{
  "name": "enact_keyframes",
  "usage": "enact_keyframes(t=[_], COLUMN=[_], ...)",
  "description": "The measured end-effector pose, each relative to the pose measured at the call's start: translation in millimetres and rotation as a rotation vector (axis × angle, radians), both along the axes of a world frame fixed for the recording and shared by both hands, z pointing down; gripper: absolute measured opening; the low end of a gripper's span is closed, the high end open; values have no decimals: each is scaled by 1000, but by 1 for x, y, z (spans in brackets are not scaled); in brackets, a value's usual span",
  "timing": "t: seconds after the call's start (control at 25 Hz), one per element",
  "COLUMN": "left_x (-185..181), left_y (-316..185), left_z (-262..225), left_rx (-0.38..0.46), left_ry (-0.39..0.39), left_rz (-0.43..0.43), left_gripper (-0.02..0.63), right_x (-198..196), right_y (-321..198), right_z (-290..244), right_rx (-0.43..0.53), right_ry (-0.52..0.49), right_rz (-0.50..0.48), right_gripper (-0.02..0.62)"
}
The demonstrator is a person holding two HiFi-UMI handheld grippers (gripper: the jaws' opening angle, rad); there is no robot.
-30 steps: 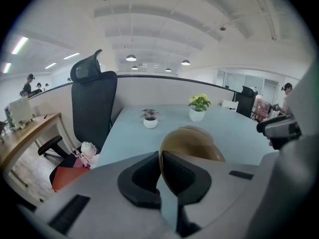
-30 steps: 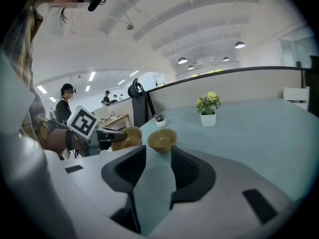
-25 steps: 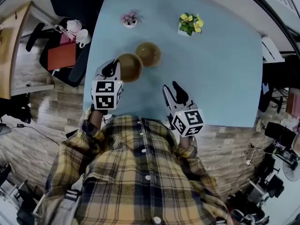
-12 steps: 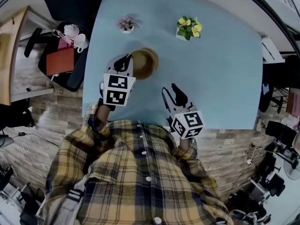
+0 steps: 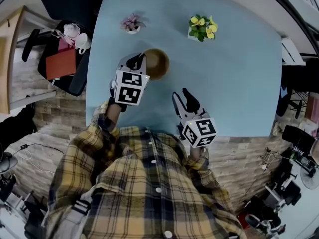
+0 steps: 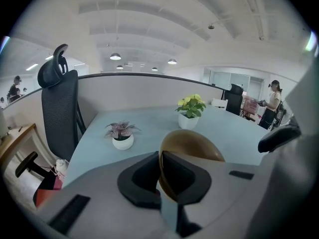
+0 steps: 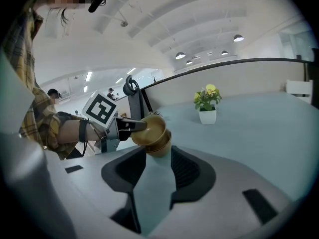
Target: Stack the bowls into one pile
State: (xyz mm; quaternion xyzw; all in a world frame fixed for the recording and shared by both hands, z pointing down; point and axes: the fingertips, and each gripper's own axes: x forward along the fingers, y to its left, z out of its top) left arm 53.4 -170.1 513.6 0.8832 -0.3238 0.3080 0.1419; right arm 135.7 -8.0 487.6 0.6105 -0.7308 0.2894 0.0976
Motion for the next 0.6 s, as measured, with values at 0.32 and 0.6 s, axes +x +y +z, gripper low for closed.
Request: enact_keyframes(t=[0.32,0.6], left_x=[8,11], left_y=[0,-1], left_z=[15,18], left_rx=[12,68], left_ry=[-39,-84], left_rz=[25,68], left_gripper=[17,134], right_x=[1,2], right_y=[-5,-7], right_z=[6,8], right_rx=[-20,-23], right_ry=[-10,-17], right_rz=[0,-10], right_gripper=[161,161])
